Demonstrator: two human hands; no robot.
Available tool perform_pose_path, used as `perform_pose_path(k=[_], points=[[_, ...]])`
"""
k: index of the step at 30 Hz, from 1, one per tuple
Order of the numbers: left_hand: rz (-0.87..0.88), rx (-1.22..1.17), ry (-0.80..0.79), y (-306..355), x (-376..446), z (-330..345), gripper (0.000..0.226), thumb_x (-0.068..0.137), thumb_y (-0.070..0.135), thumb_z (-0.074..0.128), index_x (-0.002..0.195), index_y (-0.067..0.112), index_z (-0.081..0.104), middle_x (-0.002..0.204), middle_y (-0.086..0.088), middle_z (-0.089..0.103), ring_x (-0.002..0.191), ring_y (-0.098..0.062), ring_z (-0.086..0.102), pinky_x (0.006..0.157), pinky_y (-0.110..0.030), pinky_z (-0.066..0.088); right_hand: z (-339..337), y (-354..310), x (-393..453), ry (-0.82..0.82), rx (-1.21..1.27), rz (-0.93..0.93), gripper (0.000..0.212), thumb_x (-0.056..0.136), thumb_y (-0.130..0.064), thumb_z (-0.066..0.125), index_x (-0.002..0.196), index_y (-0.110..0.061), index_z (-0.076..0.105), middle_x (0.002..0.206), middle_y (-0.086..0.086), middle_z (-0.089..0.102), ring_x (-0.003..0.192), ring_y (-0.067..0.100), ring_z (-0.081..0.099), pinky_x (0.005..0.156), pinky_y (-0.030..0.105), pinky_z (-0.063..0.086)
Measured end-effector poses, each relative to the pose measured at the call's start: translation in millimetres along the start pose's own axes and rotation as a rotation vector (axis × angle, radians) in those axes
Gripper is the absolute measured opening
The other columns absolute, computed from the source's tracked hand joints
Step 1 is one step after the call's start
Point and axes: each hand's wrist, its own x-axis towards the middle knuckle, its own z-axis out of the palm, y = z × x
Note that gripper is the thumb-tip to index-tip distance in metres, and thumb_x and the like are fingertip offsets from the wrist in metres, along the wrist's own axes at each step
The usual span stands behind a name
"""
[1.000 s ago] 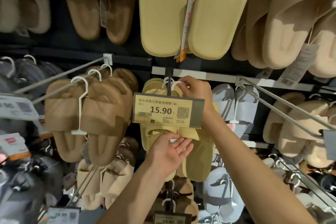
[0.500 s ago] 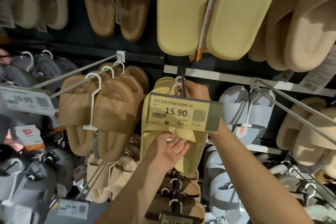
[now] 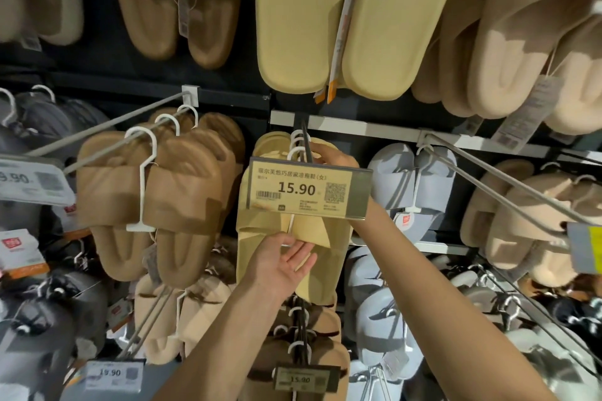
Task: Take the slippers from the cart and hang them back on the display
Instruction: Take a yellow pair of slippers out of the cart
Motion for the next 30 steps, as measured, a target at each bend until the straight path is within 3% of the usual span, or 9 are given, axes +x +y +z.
perform_pose_path(k=[2,5,7,9,13,16,19,26,30], points=[[-0.007,0.057,-0.013,-5,-4,-3,0.031,0.091,-0.005,0.041,0.116,0.011,0.046,0.096,-0.018,0.057,0.103,-0.029,0.056,0.089,-0.041,0.044,-1,17,0,0.035,-0.103,-0.004,0.049,0.092,0.007,0.043,0.065,-0.032,0.031,0.067,-0.012,0.034,0.063,0.000,0.032,0.062,0.014,0.030],[-0.033,0.196,-0.045,-17,-17,-2,0.020,0.092,-0.002,0.042,0.108,0.006,0.049,0.097,-0.016,0.057,0.104,-0.029,0.056,0.091,-0.042,0.045,-8,22,-18,0.169,-0.280,-0.002,0.023,0.089,0.005,0.049,0.092,-0.017,0.058,0.093,0.001,0.059,0.084,0.009,0.053,0.078,0.028,0.049],[-0.034,0.357,-0.110,-27,-19,-3,0.009,0.095,0.002,0.043,0.099,0.005,0.050,0.100,-0.013,0.058,0.101,-0.027,0.057,0.090,-0.041,0.046,-18,30,-35,0.193,-0.423,0.010,0.032,0.087,-0.007,0.054,0.119,-0.007,0.058,0.114,0.013,0.061,0.104,0.027,0.057,0.086,0.041,0.046],[0.035,0.630,-0.205,-41,-24,-3,0.009,0.097,0.008,0.043,0.100,0.010,0.051,0.101,-0.009,0.059,0.097,-0.023,0.058,0.087,-0.038,0.047,-31,37,-64,0.242,-0.501,0.095,0.038,0.088,-0.014,0.057,0.125,-0.007,0.054,0.120,0.014,0.060,0.110,0.029,0.054,0.088,0.037,0.043],[0.385,1.302,-0.457,-74,-40,6,0.019,0.090,0.011,0.054,0.079,0.025,0.056,0.088,0.000,0.062,0.088,-0.019,0.060,0.074,-0.029,0.044,-60,46,-146,0.368,-0.618,0.239,0.036,0.087,-0.019,0.061,0.121,-0.007,0.057,0.118,0.014,0.061,0.110,0.031,0.054,0.088,0.034,0.039],[0.685,1.653,-0.590,-109,-61,15,0.011,0.087,0.016,0.055,0.082,0.025,0.058,0.084,0.005,0.063,0.088,-0.021,0.060,0.080,-0.031,0.048,-77,45,-224,0.491,-0.638,0.370,0.031,0.085,-0.018,0.062,0.114,-0.007,0.060,0.112,0.015,0.063,0.106,0.033,0.056,0.082,0.036,0.045],[0.908,1.773,-0.814,-159,-97,26,0.014,0.088,0.018,0.051,0.099,0.020,0.061,0.104,-0.003,0.065,0.099,-0.029,0.059,0.080,-0.036,0.048,-96,38,-318,0.630,-0.755,0.546,0.026,0.085,-0.019,0.062,0.110,-0.011,0.062,0.110,0.011,0.064,0.102,0.032,0.057,0.070,0.031,0.041],[1.074,1.866,-1.319,-293,-190,40,0.020,0.094,0.024,0.044,0.108,0.021,0.056,0.110,-0.002,0.063,0.100,-0.029,0.058,0.069,-0.032,0.040,-123,16,-496,0.866,-0.976,0.929,0.031,0.089,-0.026,0.060,0.117,-0.012,0.060,0.117,0.006,0.064,0.111,0.026,0.056,0.086,0.039,0.047],[1.095,1.770,-1.600,-374,-249,46,0.018,0.092,0.025,0.046,0.105,0.021,0.057,0.108,-0.003,0.063,0.101,-0.028,0.059,0.073,-0.034,0.044,-136,1,-592,0.976,-1.130,1.070,0.025,0.078,-0.022,0.066,0.098,-0.008,0.067,0.094,0.010,0.071,0.087,0.031,0.066,0.067,0.033,0.054]])
